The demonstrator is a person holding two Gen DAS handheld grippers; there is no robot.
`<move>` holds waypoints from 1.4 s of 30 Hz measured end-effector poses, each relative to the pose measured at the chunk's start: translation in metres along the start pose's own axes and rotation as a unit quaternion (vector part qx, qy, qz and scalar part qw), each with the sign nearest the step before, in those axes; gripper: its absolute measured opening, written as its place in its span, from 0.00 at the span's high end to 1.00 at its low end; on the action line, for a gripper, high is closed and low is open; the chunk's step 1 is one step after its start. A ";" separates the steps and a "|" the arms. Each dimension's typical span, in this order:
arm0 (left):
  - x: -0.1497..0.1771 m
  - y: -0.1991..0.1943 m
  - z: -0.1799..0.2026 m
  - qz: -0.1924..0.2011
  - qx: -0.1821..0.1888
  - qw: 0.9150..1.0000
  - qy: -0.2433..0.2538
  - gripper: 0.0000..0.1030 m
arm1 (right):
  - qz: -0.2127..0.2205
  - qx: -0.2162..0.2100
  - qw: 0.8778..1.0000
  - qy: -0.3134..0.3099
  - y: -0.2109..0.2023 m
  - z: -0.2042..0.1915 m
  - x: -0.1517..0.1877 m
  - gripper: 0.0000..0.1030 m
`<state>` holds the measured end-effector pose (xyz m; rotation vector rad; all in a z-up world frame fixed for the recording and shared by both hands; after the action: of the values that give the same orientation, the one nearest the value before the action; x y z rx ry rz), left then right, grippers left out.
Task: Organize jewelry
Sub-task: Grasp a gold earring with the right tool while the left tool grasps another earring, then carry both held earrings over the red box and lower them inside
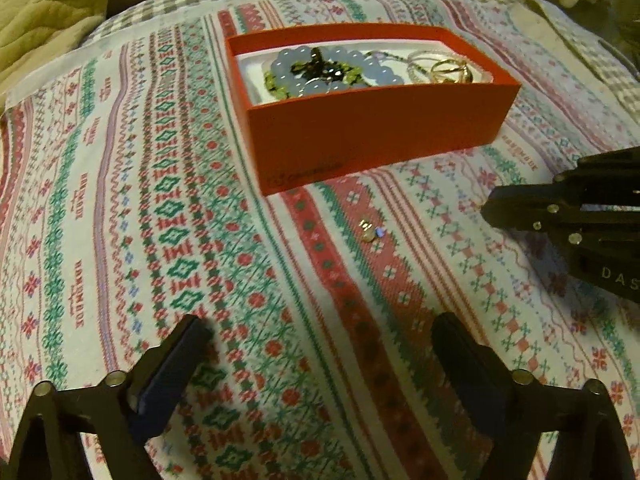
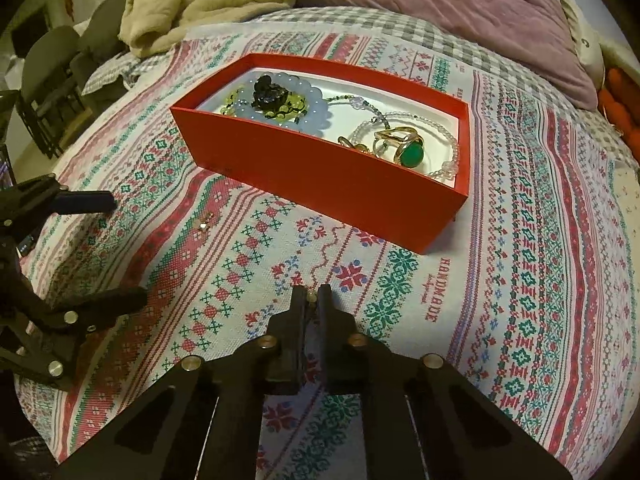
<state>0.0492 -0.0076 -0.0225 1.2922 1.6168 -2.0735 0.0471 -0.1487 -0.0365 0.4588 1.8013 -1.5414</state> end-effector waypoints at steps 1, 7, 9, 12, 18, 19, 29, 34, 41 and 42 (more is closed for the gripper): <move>-0.001 0.002 0.001 0.001 0.002 1.000 0.000 0.15 | 0.000 0.000 1.000 0.000 -0.001 0.000 0.000 0.95; -0.009 0.012 0.011 0.007 0.016 1.000 0.002 0.28 | 0.002 0.002 1.000 0.011 -0.012 0.007 0.002 0.95; -0.011 0.015 0.015 0.007 0.019 1.000 0.008 0.39 | 0.002 0.002 1.000 0.014 -0.017 0.011 0.004 0.95; -0.014 0.021 0.018 0.008 0.023 1.000 0.007 0.49 | 0.002 0.002 1.000 0.018 -0.022 0.016 0.007 0.95; -0.019 0.031 0.016 0.011 0.020 1.000 -0.003 0.63 | 0.002 0.001 1.000 0.022 -0.031 0.022 0.012 0.95; -0.019 0.032 0.016 0.011 0.019 1.000 -0.002 0.67 | 0.003 0.001 1.000 0.022 -0.033 0.023 0.013 0.95; -0.021 0.035 0.023 0.012 0.021 0.999 0.023 0.97 | 0.004 0.000 1.000 0.024 -0.038 0.025 0.013 0.95; -0.022 0.033 0.021 0.012 0.025 0.999 0.017 0.99 | 0.006 0.001 1.000 0.023 -0.040 0.023 0.010 0.95; -0.026 0.022 0.022 0.017 0.032 0.999 0.006 0.99 | 0.015 -0.001 1.000 0.024 -0.045 0.020 -0.001 0.95; -0.027 0.020 0.022 0.019 0.033 0.999 0.004 0.99 | 0.016 -0.001 1.000 0.024 -0.046 0.019 -0.002 0.95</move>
<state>0.0665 -0.0433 -0.0163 1.3448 1.5258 -2.1182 0.0236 -0.1770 -0.0033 0.5244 1.8230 -1.5178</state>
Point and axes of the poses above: each gripper's, at about its wrist camera, not at the fingertips, and y roughly the way its jaws point, z to its right, x to its underside, the point moved 2 cm from there along y, roughly the way its jaws point, and after that the axes turned 14 degrees about z, right-handed, at the moved point
